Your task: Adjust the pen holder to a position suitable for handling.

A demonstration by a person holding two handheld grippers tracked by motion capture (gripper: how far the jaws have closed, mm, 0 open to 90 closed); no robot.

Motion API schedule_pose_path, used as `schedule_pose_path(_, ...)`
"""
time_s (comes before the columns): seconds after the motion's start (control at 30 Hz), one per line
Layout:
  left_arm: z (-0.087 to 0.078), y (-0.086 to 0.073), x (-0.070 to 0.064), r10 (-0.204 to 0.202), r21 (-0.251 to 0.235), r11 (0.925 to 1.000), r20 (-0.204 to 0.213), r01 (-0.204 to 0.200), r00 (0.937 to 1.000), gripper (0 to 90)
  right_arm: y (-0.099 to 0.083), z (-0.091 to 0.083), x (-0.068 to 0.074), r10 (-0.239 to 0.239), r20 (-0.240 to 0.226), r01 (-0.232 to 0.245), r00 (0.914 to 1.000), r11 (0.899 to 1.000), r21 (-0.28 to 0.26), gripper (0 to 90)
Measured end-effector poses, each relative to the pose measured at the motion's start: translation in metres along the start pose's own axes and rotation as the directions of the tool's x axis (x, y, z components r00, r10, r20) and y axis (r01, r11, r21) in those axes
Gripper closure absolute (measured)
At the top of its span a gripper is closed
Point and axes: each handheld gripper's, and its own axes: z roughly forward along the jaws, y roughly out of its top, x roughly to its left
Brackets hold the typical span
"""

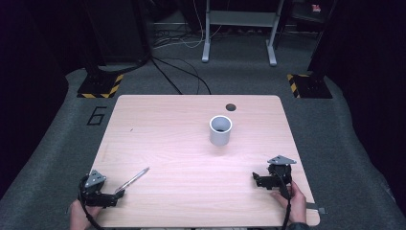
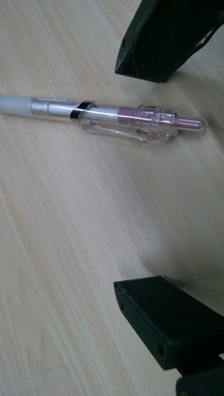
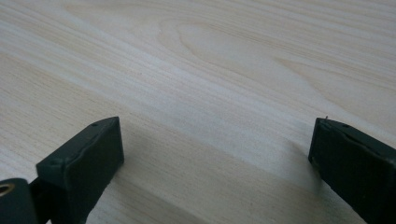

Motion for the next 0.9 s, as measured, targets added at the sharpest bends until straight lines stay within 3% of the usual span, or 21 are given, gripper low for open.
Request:
schedule_pose_path(0.6, 0.0005, 0.0007, 0.0002, 0.002, 0.001, 1.0000, -0.004, -0.002, 1.0000, 0.2, -0.0001, -0.0017, -0.0018, -0.013, 0.006, 0.013, 0.9999, 1.000, 0.018, 2.2)
schedule_pose_path(0.77, 0.0004, 0.0008, 0.0004, 0.003, 0.003, 1.0000, -0.002, -0.003, 1.0000, 0.3, -0.0001, -0.0048, -0.0008, 0.025, 0.021, -0.026, 0.9995, 0.999, 0.036, 3.3)
schedule_pose_path(0.9, 0.0006, 0.0008, 0.0002, 0.001, 0.001, 1.0000, -0.003, -0.001, 1.0000, 0.3, 0.0066, -0.0083, -0.0027, 0.037, -0.015, -0.036, 0.9992, 0.998, 0.058, 1.9)
